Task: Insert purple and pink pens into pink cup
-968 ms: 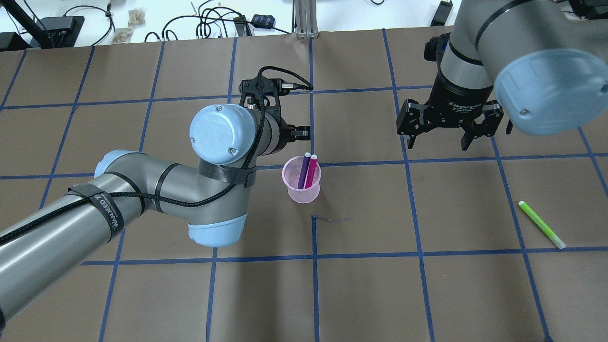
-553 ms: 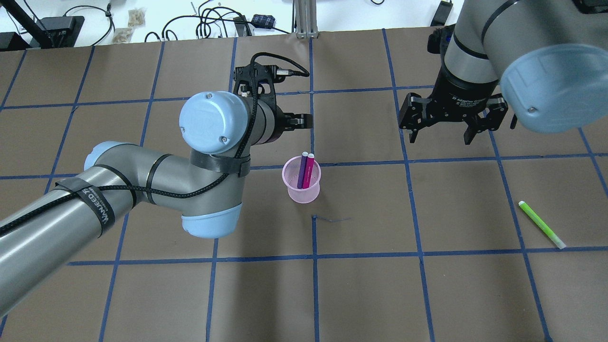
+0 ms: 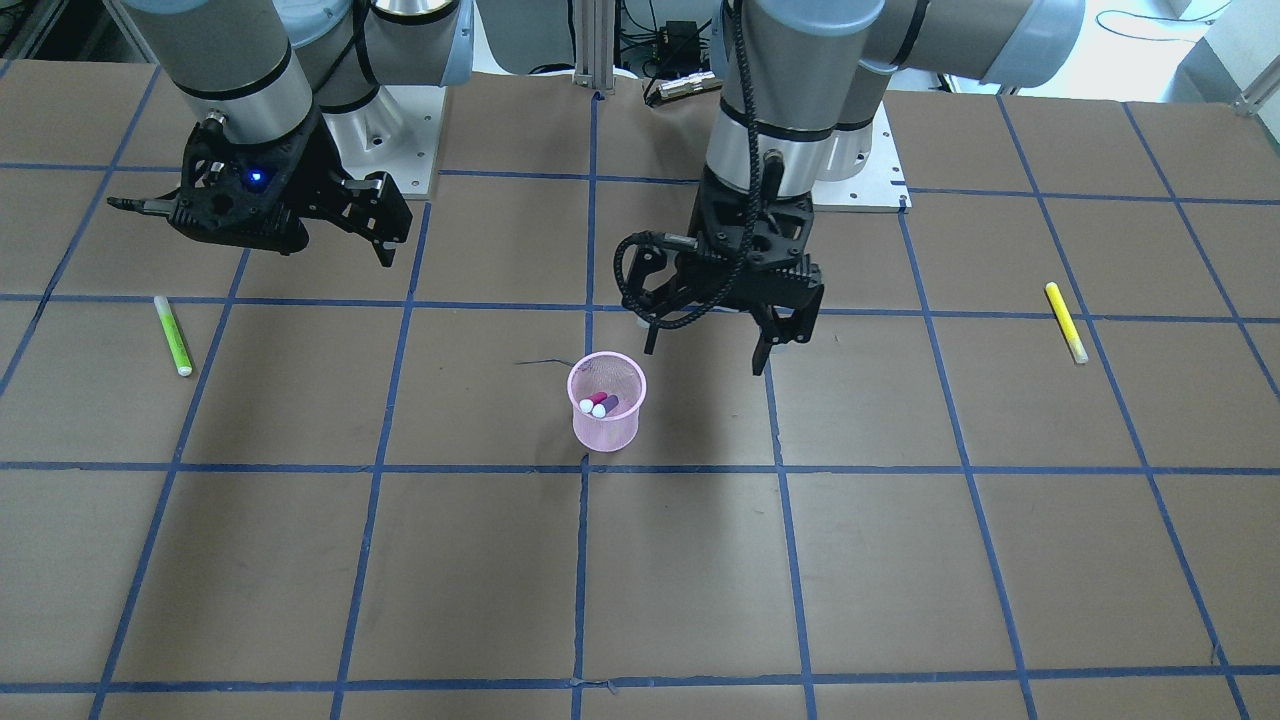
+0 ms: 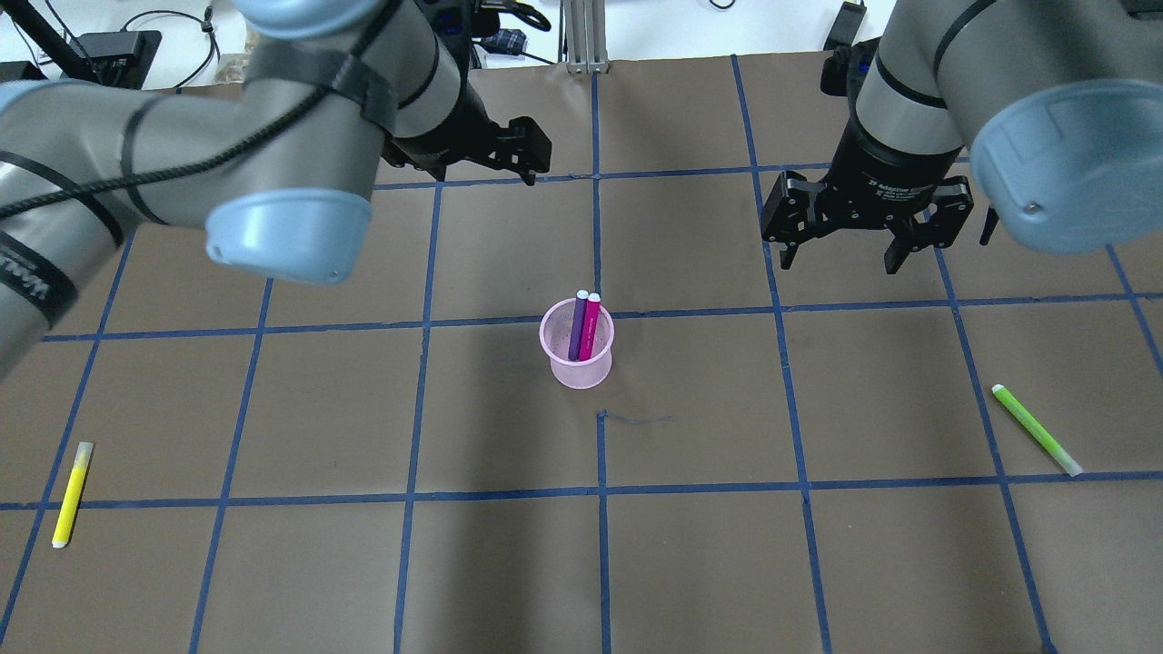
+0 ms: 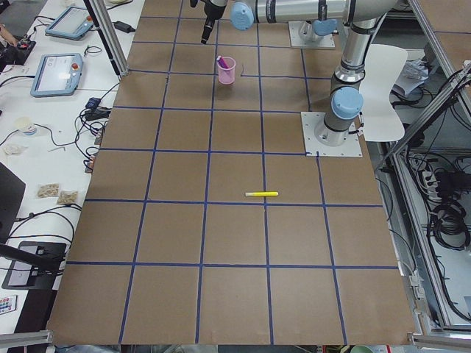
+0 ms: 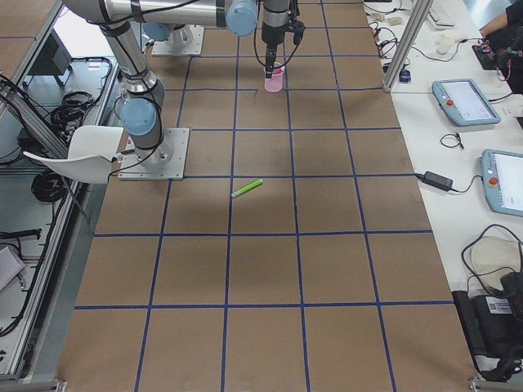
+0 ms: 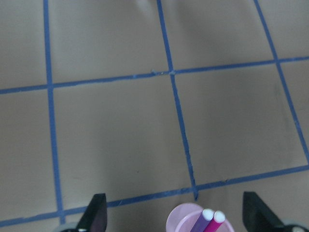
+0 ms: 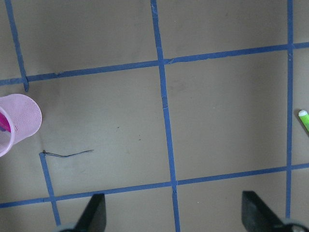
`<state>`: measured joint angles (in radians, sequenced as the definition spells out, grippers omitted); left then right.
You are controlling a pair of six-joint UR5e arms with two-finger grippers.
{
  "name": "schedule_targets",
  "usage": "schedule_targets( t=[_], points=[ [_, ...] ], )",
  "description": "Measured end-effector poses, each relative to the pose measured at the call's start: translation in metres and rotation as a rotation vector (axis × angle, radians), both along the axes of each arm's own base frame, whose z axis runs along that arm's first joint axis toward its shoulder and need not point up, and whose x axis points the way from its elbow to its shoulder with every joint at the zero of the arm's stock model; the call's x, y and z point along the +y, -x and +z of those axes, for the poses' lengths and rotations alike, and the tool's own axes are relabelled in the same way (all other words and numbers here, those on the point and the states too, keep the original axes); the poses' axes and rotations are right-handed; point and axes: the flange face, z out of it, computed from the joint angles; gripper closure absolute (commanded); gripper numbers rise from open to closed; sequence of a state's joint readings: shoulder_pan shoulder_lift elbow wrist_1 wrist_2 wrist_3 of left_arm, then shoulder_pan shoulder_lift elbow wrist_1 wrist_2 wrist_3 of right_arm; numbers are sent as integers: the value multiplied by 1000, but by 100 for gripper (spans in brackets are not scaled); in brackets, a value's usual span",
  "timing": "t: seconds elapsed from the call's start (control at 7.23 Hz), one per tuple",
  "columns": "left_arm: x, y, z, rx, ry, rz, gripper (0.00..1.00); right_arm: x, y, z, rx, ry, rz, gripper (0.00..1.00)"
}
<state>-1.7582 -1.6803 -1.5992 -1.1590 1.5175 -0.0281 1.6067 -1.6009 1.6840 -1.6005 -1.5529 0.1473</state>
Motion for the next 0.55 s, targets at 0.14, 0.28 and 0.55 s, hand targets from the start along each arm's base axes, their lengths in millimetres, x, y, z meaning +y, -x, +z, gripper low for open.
schedule_targets(
  t=[0.14,0.28,0.55],
  points=[
    [1,-25,18,-18,-48,6,0,0,-1,-1,-14,-1,0,0],
    [6,-52,32,-31,-96,26,0,0,-1,-1,-18,-3,-1,0],
    [15,-107,52,-35,-149,103,0,0,1,-1,-16,-2,-2,0]
  ],
)
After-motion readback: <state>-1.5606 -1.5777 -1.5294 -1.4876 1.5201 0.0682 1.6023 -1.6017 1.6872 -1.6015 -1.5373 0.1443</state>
